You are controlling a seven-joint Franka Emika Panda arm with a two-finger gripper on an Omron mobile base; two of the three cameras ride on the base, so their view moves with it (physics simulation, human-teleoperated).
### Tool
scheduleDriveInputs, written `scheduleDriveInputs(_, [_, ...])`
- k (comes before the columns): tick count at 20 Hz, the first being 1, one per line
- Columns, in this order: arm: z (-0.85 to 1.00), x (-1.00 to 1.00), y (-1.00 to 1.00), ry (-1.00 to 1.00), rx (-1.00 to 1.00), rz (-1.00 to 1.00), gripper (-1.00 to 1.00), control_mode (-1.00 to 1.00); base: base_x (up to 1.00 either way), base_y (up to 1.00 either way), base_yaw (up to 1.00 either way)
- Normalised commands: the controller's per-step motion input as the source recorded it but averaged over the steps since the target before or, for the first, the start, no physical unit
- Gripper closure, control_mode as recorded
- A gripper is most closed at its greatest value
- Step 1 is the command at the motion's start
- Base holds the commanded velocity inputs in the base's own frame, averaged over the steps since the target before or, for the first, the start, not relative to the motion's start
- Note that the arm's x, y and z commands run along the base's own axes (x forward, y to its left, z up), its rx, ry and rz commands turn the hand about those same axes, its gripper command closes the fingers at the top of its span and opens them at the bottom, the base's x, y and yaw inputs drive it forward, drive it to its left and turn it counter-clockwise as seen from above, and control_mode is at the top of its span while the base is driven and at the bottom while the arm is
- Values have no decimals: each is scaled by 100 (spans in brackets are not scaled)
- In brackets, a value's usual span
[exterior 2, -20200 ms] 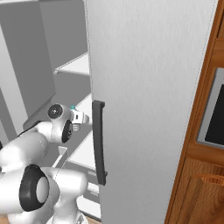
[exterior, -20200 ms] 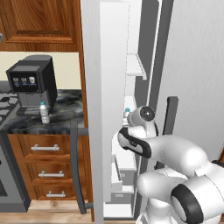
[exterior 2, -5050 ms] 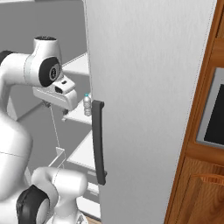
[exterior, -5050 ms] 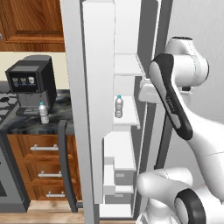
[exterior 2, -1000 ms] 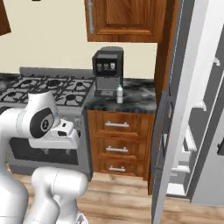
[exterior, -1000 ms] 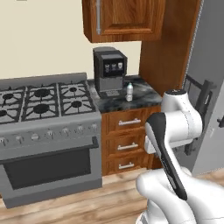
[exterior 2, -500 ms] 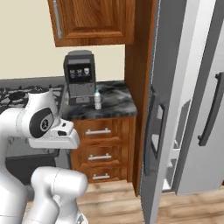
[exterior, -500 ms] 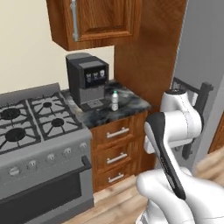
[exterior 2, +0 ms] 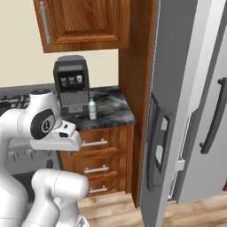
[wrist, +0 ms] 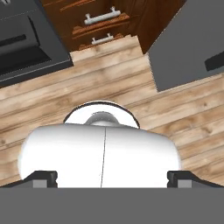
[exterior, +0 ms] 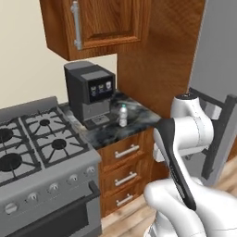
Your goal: Take the bottled waters from the counter and place them in the freezer to freeze. Close the freezer door after placing the bottles.
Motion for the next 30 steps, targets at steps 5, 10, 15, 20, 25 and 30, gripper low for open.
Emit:
scheduleDriveInputs(5, [0,0,0,0,0,0,-100,100,44,22,-4])
scheduleDriveInputs(10, [0,0,0,0,0,0,-100,100,42,31,-5])
scheduleDriveInputs(15, [0,0,0,0,0,0,-100,100,35,42,-3])
scheduleDriveInputs(20, [0,0,0,0,0,0,-100,100,28,42,0])
scheduleDriveInputs(25, [0,0,0,0,0,0,-100,100,21,21,3])
scheduleDriveInputs(30, [0,0,0,0,0,0,-100,100,22,15,11])
